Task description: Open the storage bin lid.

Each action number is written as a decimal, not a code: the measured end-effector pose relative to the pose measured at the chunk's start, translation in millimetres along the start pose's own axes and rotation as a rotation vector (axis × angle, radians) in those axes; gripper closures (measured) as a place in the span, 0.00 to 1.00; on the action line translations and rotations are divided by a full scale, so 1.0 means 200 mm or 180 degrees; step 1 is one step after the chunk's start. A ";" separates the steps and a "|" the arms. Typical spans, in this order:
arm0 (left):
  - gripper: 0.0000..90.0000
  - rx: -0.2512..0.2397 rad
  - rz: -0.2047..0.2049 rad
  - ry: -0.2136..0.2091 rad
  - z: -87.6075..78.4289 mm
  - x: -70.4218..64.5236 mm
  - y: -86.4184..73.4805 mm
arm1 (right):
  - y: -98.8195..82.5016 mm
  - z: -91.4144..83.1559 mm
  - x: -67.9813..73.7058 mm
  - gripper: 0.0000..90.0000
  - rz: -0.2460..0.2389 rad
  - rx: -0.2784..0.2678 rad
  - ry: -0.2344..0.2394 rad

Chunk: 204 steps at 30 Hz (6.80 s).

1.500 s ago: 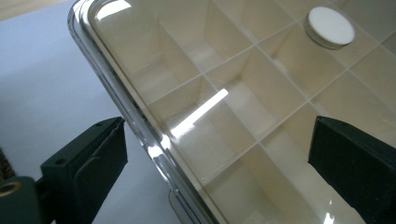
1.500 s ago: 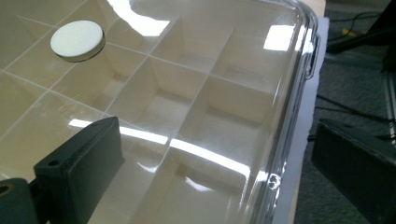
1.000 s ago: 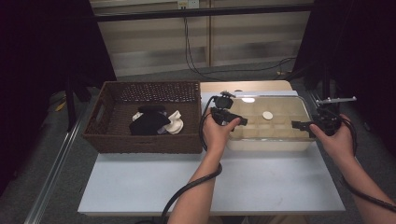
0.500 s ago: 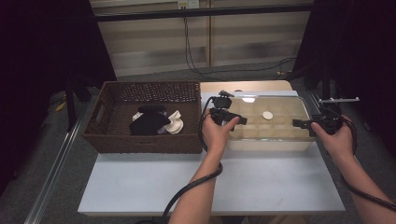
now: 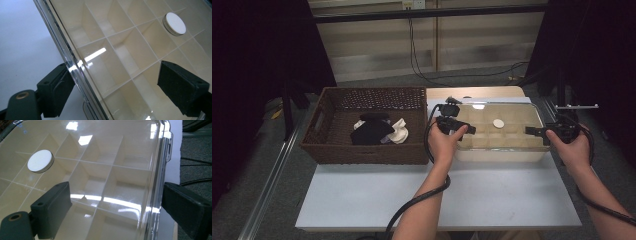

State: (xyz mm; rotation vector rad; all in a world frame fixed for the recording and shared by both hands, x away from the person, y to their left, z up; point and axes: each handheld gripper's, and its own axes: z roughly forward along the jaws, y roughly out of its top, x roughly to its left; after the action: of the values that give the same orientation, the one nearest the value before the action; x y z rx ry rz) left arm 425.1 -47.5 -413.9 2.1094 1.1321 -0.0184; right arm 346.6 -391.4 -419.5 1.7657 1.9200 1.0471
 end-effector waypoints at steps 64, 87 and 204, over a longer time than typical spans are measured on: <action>0.83 -0.0674 0.0373 -0.0261 -0.58 -0.08 -0.24 | -0.20 -0.48 0.06 0.75 0.0204 -0.0941 0.0533; 0.83 -0.0433 0.0380 -0.0348 -0.53 -0.06 -0.58 | -0.46 -0.49 0.11 0.77 0.0133 -0.0680 0.0694; 0.78 -0.0250 0.0462 -0.0252 -0.50 -0.03 -0.75 | -0.67 -0.41 0.18 0.71 -0.0078 -0.0191 0.0683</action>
State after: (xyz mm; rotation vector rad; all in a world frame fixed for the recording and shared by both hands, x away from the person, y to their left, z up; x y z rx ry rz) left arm 281.7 60.4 -427.8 2.0967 0.9170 0.0104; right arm 188.8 -376.2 -449.3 1.6508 2.0043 1.3180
